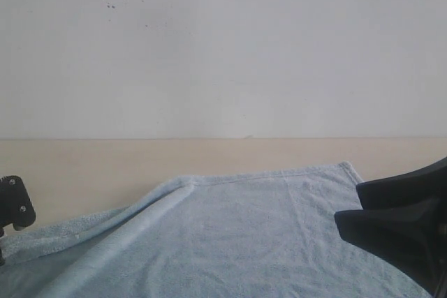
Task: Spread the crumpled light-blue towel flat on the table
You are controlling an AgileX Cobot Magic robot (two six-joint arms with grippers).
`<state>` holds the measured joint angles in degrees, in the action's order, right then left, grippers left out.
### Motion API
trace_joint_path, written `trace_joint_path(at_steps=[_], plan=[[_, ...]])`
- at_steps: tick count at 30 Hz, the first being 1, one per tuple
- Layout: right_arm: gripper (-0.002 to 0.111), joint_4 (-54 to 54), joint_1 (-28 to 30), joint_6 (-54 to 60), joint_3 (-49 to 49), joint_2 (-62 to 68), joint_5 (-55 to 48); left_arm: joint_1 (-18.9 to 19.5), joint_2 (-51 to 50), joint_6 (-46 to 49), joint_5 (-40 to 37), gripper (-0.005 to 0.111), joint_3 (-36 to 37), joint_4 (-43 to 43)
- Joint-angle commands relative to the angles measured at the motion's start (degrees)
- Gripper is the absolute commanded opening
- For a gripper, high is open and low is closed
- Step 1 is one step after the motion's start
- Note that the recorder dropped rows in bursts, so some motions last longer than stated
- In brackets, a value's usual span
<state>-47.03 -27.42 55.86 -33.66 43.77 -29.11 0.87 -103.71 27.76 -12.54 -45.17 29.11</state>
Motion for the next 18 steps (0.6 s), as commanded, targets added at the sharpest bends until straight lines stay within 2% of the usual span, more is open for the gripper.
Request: trace_joint_path(at_steps=[1,10,18], plan=[[0.039,-0.37,0.07,0.09,0.05,-0.27,0.24,0.21,0.30,0.12,1.09,0.004,-0.53,0.24],[0.039,-0.37,0.07,0.09,0.05,-0.27,0.24,0.86,1.04,-5.32,1.09,0.004,-7.28,0.24],[0.039,-0.68,0.07,-0.24,0.05,-0.27,0.14,6.42,-1.17,-9.14,4.34,0.004,-12.01,0.24]])
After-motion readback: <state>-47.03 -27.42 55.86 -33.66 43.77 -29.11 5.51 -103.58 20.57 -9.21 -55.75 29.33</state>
